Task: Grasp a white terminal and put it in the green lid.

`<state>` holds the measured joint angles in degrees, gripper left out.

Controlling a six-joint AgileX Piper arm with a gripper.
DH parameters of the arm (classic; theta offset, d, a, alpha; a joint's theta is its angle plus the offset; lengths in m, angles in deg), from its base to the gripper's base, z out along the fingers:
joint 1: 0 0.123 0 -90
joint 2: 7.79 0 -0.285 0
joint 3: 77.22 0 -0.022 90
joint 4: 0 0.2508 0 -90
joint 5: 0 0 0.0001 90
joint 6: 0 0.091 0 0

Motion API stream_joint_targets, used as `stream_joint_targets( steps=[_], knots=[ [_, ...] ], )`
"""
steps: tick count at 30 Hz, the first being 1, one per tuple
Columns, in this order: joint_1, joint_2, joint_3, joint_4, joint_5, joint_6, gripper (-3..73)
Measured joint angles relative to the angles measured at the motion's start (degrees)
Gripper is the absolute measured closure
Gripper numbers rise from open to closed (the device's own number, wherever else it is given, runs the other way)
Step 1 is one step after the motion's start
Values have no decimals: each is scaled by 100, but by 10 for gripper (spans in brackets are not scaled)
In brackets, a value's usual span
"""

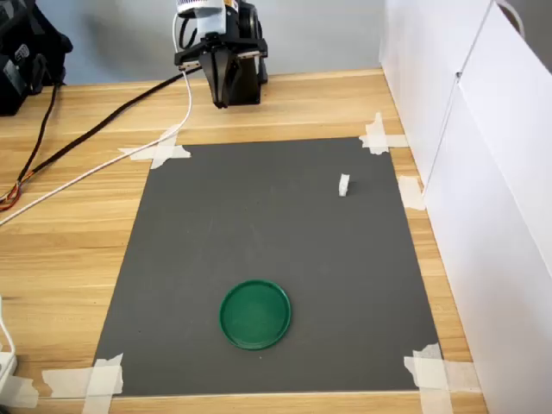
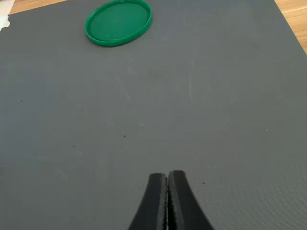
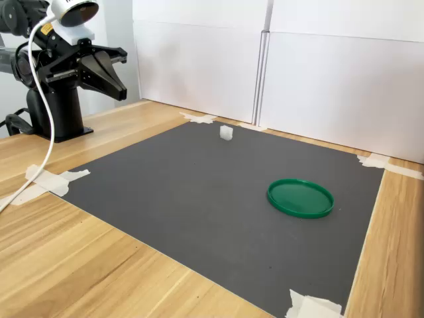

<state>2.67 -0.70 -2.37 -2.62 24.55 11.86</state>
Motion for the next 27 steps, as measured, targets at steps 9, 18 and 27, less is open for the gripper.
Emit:
stream_joint_targets(
  steps=[9,18,27],
  knots=[
    [0,0,0,0,5,0,716],
    [0,0,0,0,5,0,716],
    [0,73,-490,-5,46,0,716]
  ],
)
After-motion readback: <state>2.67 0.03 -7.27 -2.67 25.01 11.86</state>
